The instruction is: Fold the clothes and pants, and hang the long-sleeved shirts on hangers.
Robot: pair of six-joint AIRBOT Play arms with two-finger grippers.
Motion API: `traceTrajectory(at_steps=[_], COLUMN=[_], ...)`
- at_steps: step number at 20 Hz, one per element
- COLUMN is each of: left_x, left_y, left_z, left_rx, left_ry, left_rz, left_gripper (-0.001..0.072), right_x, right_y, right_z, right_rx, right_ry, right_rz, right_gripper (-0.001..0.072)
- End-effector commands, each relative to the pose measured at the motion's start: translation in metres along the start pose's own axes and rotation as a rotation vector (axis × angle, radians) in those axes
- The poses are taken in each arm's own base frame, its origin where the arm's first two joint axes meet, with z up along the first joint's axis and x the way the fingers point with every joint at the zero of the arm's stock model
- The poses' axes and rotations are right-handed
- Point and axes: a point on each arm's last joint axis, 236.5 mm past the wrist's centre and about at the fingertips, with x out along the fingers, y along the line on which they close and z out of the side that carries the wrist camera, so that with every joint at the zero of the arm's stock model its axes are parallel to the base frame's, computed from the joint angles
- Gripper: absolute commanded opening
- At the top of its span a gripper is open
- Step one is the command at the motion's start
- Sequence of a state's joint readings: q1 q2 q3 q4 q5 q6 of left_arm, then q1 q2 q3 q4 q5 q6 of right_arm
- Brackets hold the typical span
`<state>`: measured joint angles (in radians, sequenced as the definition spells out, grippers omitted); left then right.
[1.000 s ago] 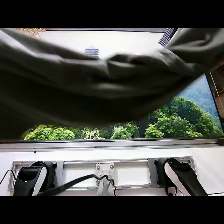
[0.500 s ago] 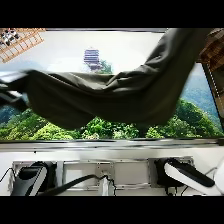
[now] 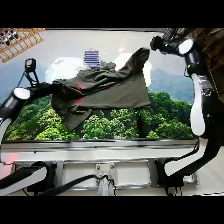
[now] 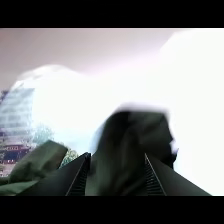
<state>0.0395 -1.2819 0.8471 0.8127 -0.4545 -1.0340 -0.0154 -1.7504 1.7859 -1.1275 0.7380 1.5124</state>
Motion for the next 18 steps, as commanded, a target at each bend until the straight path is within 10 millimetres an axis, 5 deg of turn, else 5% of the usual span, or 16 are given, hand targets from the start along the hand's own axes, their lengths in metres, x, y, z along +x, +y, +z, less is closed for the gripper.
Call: traceTrajectory(at_steps=[1,3,4,5,6,8,11,14,18], left_x=[0.035,0.015,0.001,-0.018,-0.036,-0.069,-0.097,-0.089,-0.068], left_y=[0.03,0.031,0.032,0.034,0.039,0.063,0.099,0.109,0.108], left_z=[-0.01,-0.006,-0.005,-0.006,-0.009,-0.02,-0.066,-0.113,-0.129], left_rx=[-0.234,-0.263,-0.274,-0.273,-0.257,-0.286,-0.379,-0.448,-0.474], left_ry=[0.008,0.033,0.048,0.077,0.101,0.127,0.168,0.21,0.227], left_rz=[0.017,-0.028,-0.055,-0.083,-0.09,-0.007,0.15,0.183,0.139], left_gripper=[0.0684,0.0674,0.0598,0.0342,0.0212,0.0211,0.0216,0.0335,0.0349], right_x=[0.012,-0.005,-0.012,-0.018,-0.026,-0.043,-0.076,-0.104,-0.132], right_y=[-0.002,-0.001,0.005,0.01,0.014,0.017,0.018,0.021,0.034], right_z=[-0.057,-0.095,-0.108,-0.115,-0.118,-0.123,-0.145,-0.171,-0.184], right_rx=[0.024,-0.046,-0.069,-0.074,-0.065,-0.054,-0.062,-0.046,-0.012], right_ry=[0.213,0.385,0.431,0.448,0.446,0.416,0.398,0.388,0.342], right_rz=[0.009,0.02,0.041,0.055,0.063,0.06,0.05,0.059,0.098], right_gripper=[0.0336,0.0271,0.0272,0.0273,0.0273,0.0273,0.0272,0.027,0.027])
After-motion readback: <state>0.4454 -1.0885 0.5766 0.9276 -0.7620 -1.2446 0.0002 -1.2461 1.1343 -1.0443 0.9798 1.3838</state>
